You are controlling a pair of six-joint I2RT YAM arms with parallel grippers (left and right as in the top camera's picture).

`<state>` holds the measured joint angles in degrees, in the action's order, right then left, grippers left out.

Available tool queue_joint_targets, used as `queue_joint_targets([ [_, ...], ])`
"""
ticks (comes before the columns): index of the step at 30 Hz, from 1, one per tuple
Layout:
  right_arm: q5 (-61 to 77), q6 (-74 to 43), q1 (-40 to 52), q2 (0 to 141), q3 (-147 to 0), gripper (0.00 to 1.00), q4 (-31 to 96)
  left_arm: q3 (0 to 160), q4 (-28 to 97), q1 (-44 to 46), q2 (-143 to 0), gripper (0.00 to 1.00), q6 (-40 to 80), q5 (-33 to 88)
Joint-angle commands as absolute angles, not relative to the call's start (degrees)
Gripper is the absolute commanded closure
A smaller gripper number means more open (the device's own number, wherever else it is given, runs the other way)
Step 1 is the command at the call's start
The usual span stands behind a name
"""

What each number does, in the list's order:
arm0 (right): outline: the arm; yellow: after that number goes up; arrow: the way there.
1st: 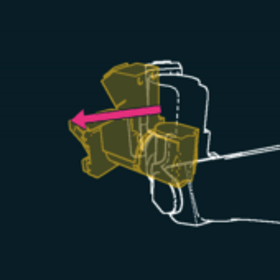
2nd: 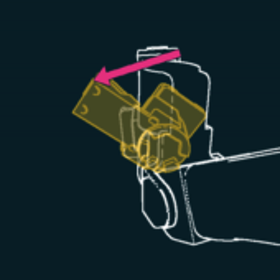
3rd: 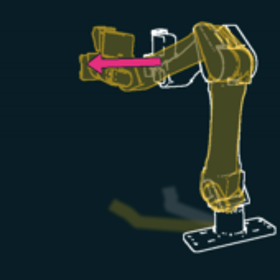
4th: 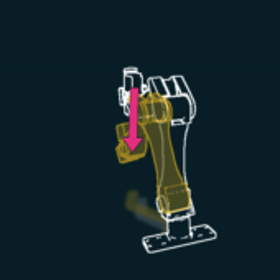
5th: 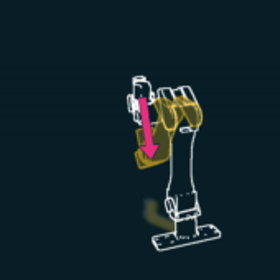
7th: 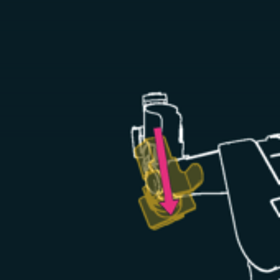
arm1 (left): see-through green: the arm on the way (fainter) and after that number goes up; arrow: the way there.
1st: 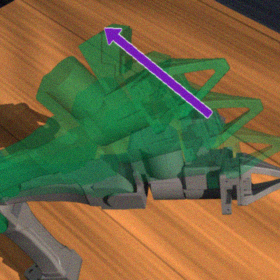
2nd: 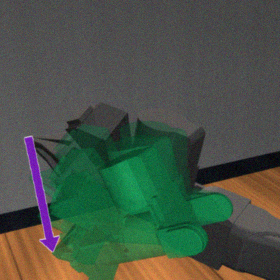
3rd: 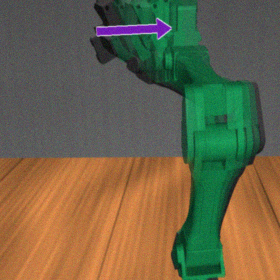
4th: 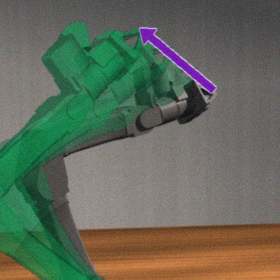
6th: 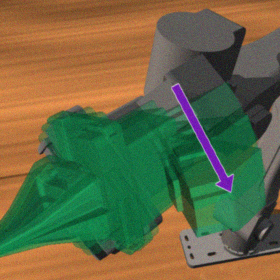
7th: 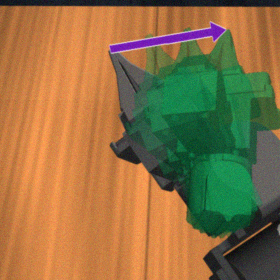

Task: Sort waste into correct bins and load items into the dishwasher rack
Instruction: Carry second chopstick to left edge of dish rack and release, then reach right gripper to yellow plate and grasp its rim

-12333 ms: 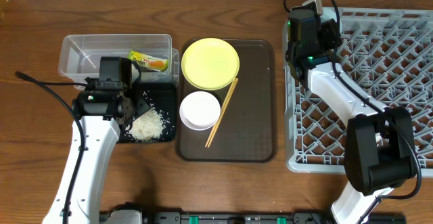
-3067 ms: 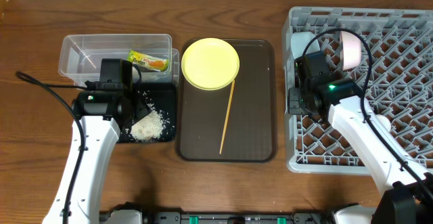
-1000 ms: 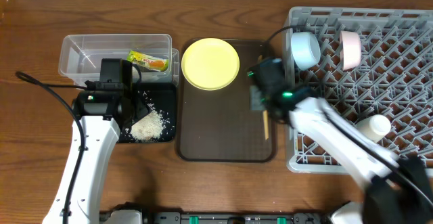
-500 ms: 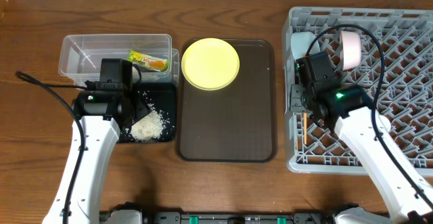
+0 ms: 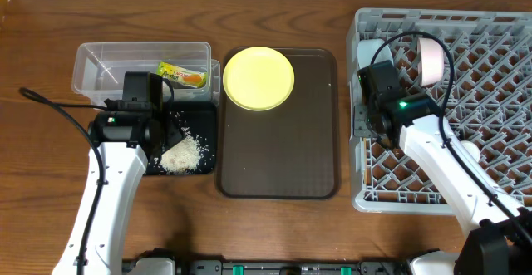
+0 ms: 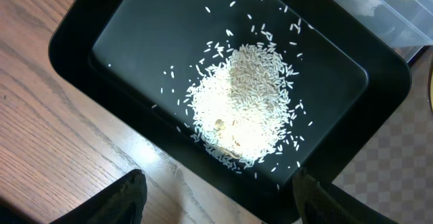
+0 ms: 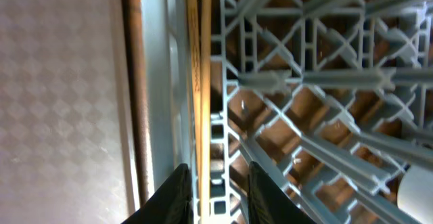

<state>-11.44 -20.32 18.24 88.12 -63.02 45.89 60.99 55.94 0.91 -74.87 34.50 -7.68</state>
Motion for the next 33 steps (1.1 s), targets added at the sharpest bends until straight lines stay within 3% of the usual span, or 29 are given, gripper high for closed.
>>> queue_joint_targets([
  [1, -12.19, -20.03, 17.80, 87.22, -62.85, 0.74, 44.58, 60.86, 56.10, 0.67, -74.81, 0.28, 34.17, -8.16],
  [5, -9.50, -15.73, 17.98, 84.97, -63.00, 0.72, 39.29, 60.86, 56.10, 0.67, -74.81, 0.28, 34.17, -8.16],
  [14, 3.73, -13.65, 21.69, 84.18, -62.98, 0.54, 17.52, 60.86, 56.07, 0.67, -74.81, 0.28, 34.20, -8.16],
  [25, 2.98, -14.17, 28.34, 100.57, -62.98, 0.52, 1.26, 60.86, 56.07, 0.67, -74.81, 0.28, 34.20, -8.16],
  [33, 2.35, -24.84, 28.97, 112.81, -62.98, 0.57, -7.70, 60.86, 56.10, 0.67, -74.83, 0.28, 34.20, -8.16],
])
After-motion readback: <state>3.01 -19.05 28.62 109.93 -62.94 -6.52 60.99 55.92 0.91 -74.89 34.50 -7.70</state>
